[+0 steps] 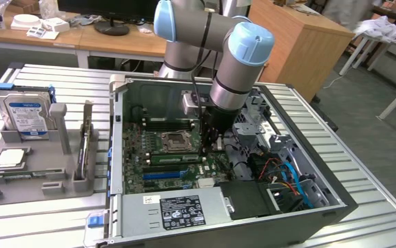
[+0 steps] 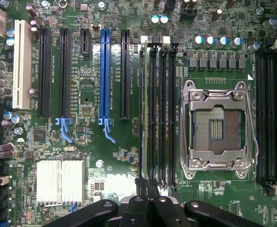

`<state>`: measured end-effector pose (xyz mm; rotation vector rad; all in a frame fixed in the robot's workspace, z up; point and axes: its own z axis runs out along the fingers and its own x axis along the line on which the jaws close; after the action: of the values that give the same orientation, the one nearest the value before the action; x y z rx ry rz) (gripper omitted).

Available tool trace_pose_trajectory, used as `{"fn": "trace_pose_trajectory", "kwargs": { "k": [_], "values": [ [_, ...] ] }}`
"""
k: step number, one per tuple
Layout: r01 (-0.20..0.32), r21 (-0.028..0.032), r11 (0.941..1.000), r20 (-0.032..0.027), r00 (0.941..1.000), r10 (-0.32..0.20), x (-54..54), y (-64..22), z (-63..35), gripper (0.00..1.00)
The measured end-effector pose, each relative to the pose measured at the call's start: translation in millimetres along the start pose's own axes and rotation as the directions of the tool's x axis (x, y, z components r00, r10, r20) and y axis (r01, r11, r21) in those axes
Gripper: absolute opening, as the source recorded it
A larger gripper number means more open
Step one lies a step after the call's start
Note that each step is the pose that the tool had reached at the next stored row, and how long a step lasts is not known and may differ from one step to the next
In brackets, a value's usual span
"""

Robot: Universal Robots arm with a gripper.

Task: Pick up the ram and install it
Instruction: 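Press down the ram until it locks into place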

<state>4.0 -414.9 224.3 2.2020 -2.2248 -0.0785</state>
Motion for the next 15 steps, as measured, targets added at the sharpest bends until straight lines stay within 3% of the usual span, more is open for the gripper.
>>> {"fn": "trace_pose_trajectory", "kwargs": {
  "k": [15],
  "values": [
    [0.000,0.0000,1.0000,0.0001,1.0000,0.000,0.0,0.0,1.1,0.11]
  ]
}}
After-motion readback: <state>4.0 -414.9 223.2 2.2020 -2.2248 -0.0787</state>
